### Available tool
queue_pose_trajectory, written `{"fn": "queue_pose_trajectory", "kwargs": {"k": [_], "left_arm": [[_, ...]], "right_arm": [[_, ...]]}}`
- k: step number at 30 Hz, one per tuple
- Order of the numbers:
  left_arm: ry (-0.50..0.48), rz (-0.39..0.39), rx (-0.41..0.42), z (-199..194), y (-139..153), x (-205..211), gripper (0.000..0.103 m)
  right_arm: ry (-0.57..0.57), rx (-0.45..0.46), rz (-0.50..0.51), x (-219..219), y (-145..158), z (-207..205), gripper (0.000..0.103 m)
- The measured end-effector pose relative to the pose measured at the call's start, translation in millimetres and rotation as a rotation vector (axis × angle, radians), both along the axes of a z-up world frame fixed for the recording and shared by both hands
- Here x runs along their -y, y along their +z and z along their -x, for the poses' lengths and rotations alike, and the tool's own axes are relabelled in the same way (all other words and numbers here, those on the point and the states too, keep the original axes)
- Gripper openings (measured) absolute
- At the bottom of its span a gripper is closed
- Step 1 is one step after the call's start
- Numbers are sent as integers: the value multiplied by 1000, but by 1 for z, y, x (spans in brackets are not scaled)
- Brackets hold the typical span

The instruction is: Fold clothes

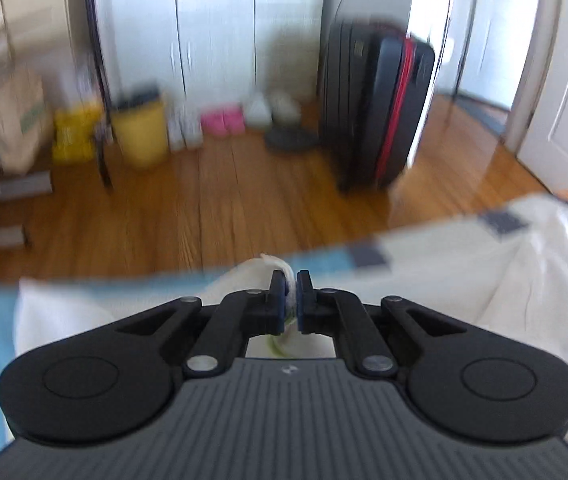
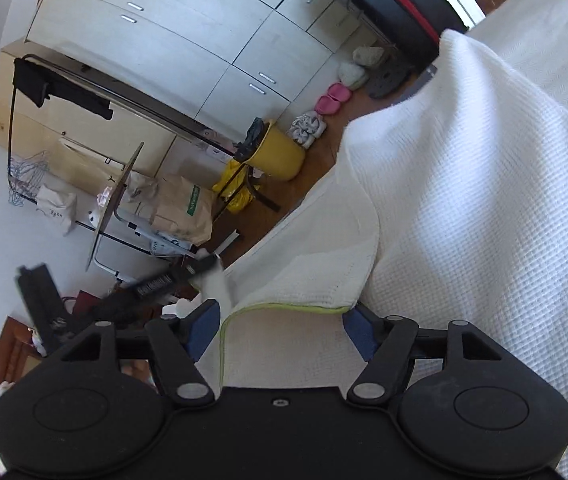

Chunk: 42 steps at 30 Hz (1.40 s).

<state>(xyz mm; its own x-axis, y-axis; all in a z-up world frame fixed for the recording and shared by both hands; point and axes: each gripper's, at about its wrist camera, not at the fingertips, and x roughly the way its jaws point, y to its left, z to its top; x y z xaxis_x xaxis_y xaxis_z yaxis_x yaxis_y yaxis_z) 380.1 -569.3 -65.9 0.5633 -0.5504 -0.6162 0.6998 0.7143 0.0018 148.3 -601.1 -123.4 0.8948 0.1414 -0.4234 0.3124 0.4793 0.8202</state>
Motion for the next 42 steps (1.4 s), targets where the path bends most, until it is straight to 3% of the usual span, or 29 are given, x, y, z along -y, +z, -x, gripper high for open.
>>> {"fn": "queue_pose_trajectory", "kwargs": {"k": [2,4,7,9,12,15,17,19,21,23,25,26,29,32,34,37,42], "left_arm": [[15,4,155,13,8,6,7],[-23,30,156,16,8,9,8],[-67,66,14,16,2,14,16],[-38,51,-28,22,-1,18,47],[-124,80,-27,46,3,13,47],[-279,20,-31,72,2,13,48],[-395,-56,-4,89,-1,19,51],[-509,-150,62,113,-5,28,60],[-589,-240,138,135,-14,38,67],[-526,-333,278,148,-28,55,67],[-376,-365,339,141,-34,73,51],[-281,-350,295,126,-32,79,36],[33,-252,187,79,-19,80,36],[251,-179,136,50,-3,56,41],[272,-182,119,47,7,38,43],[229,-233,109,59,18,-4,48],[166,-296,-25,103,31,-80,57]], "right_arm": [[-6,0,-1,2,-2,1,73],[-4,7,-4,3,-2,2,73],[-14,9,-6,6,0,4,73],[-29,0,1,12,5,9,73],[-50,-13,11,20,12,16,73],[-71,-27,21,29,19,23,73],[-113,-76,133,44,39,36,73],[-149,-153,242,60,53,50,73],[-152,-267,332,74,57,56,73],[-134,-339,396,84,50,60,73],[-103,-354,372,92,36,61,73],[-97,-340,360,94,31,62,73],[-90,-332,391,91,33,57,74],[-65,-373,458,85,36,50,74],[-63,-393,494,80,37,47,74],[-67,-422,519,74,39,45,74],[-16,-484,502,62,54,52,74]]}}
